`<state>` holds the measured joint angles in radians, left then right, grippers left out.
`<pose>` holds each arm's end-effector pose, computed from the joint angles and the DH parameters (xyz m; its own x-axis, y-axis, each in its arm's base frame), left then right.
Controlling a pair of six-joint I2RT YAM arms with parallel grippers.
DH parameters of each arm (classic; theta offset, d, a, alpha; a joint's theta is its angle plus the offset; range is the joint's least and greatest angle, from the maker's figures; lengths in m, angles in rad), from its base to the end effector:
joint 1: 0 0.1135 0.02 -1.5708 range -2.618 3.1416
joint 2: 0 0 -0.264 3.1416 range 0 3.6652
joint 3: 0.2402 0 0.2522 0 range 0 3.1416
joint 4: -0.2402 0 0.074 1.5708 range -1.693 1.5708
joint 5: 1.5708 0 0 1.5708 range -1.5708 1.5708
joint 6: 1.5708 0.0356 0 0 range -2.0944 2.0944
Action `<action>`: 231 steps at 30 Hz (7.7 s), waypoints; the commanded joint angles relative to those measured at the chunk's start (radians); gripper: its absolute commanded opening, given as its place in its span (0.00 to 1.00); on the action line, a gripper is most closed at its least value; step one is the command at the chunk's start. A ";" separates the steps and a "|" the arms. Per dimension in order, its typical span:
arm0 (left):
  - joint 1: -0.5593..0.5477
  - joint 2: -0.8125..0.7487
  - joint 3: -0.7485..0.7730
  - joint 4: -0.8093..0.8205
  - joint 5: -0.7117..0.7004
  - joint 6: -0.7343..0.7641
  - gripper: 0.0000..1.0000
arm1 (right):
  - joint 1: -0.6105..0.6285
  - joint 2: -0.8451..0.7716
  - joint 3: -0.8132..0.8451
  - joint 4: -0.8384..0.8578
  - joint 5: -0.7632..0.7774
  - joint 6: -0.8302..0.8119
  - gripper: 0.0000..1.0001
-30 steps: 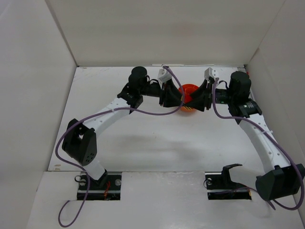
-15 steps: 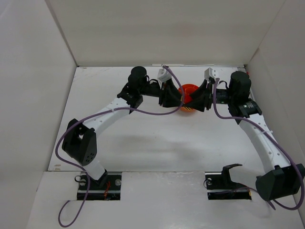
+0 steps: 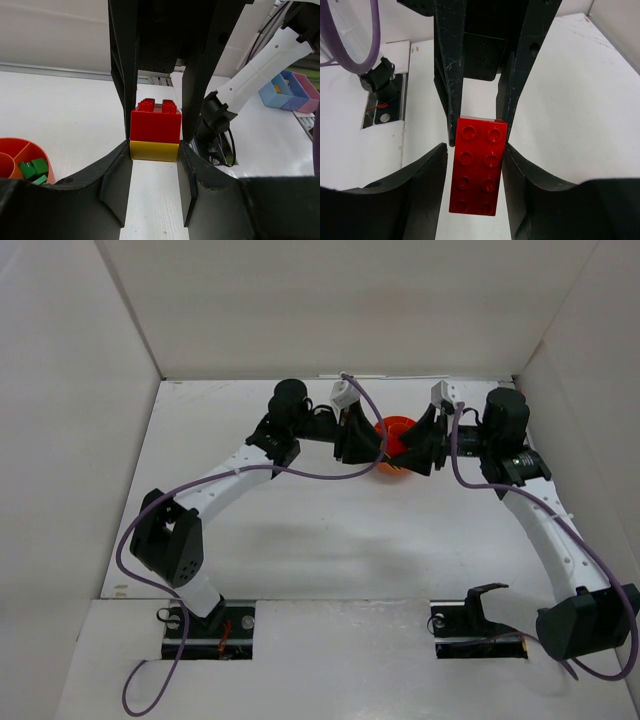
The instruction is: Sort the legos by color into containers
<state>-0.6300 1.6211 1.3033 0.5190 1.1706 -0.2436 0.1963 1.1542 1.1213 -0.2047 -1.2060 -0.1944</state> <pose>0.2803 -0.2450 0.3752 -0.0745 -0.0620 -0.9953 0.9693 -0.2388 -0.0577 0.2331 0.0803 0.3864 -0.0410 -0.0784 -0.9961 -0.9866 0.1607 0.0280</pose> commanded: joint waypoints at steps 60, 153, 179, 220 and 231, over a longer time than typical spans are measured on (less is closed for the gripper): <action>0.059 0.008 -0.058 0.055 -0.064 -0.104 0.00 | -0.173 -0.030 0.101 0.068 0.109 0.125 0.00; -0.011 0.628 0.840 -0.751 -0.928 -0.059 0.48 | -0.245 -0.159 0.020 -0.205 0.847 0.010 0.02; -0.011 0.462 0.857 -0.741 -0.992 0.003 1.00 | -0.245 -0.159 0.011 -0.194 0.829 0.010 0.02; 0.309 -0.109 0.246 -0.663 -1.048 -0.060 1.00 | -0.040 0.619 0.275 0.226 0.873 0.018 0.00; 0.357 -0.090 0.246 -0.643 -1.014 -0.060 1.00 | -0.040 0.639 0.304 0.226 0.873 0.000 0.00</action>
<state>-0.2729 1.5288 1.5143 -0.1692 0.1326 -0.2977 0.1459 1.7874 1.3800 -0.0353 -0.3382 -0.1772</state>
